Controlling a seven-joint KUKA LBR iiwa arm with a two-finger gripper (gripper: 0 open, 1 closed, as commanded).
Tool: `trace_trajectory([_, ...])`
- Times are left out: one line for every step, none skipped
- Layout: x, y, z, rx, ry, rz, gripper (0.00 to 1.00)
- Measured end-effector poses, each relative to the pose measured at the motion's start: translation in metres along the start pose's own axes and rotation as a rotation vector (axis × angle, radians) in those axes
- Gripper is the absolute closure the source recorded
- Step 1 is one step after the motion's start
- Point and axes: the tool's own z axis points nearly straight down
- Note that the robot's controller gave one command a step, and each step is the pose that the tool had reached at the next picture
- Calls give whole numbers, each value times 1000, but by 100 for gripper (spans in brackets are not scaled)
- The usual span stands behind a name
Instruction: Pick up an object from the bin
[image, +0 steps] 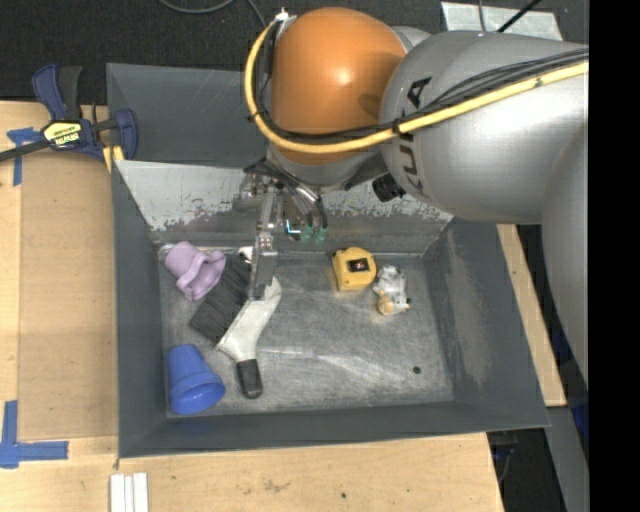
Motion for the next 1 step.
trace_trajectory([-2, -1, -5, -1, -9, 3, 0])
